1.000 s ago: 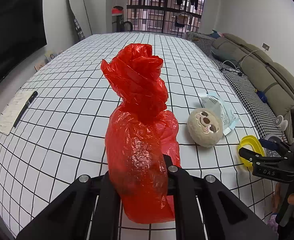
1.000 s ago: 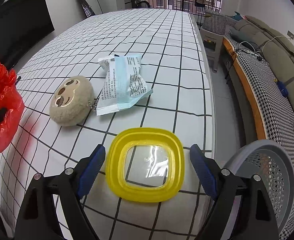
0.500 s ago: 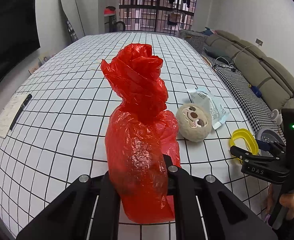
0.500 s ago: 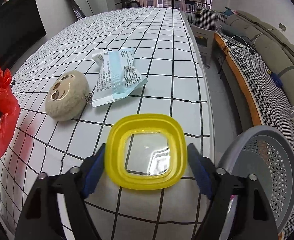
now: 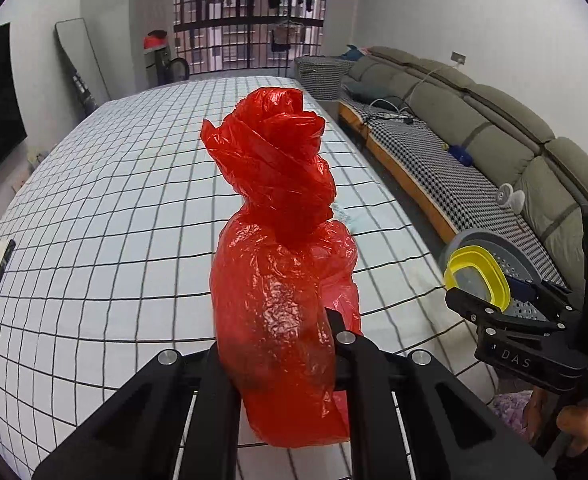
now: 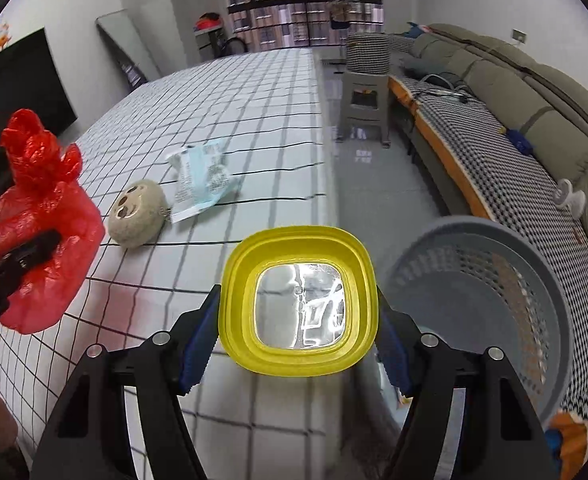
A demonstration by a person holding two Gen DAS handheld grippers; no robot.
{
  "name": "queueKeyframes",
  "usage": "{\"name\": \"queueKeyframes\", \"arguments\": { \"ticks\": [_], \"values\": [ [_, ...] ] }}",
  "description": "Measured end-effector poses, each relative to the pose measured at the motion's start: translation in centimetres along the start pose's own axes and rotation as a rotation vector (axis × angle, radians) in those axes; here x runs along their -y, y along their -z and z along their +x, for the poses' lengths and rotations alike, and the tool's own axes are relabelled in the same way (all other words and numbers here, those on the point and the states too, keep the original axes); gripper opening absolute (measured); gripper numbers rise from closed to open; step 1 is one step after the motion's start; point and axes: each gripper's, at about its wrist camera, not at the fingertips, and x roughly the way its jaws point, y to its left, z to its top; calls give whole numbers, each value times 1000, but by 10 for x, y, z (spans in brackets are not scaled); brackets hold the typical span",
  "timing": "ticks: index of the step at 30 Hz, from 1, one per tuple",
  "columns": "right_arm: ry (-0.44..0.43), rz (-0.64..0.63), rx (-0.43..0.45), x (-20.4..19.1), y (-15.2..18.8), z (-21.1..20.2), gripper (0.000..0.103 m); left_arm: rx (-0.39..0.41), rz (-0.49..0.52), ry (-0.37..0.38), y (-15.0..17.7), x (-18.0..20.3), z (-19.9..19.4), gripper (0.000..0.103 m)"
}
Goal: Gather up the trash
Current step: 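Carry the red bag and yellow lid over the basket and open both grippers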
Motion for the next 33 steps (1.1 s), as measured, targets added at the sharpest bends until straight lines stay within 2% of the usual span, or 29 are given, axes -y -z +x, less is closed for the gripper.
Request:
{"name": "queueKeyframes", "arguments": {
  "ticks": [5, 10, 13, 21, 29, 33],
  "values": [
    [82, 96, 29, 53, 29, -36, 68, -11, 69, 93, -2, 48, 7, 10],
    [156, 200, 31, 109, 60, -52, 68, -49, 154, 188, 4, 103, 20, 10],
    [171, 254, 31, 137, 74, -56, 68, -76, 210, 216, 8, 134, 29, 10],
    [156, 299, 13, 178, 84, -41, 68, -149, 282, 248, 14, 194, 65, 10],
    [129, 327, -5, 192, 85, -22, 68, -225, 298, 243, 26, 228, 96, 10],
    [128, 328, -3, 198, 84, -18, 68, -221, 303, 240, 25, 234, 100, 10]
  ]
}}
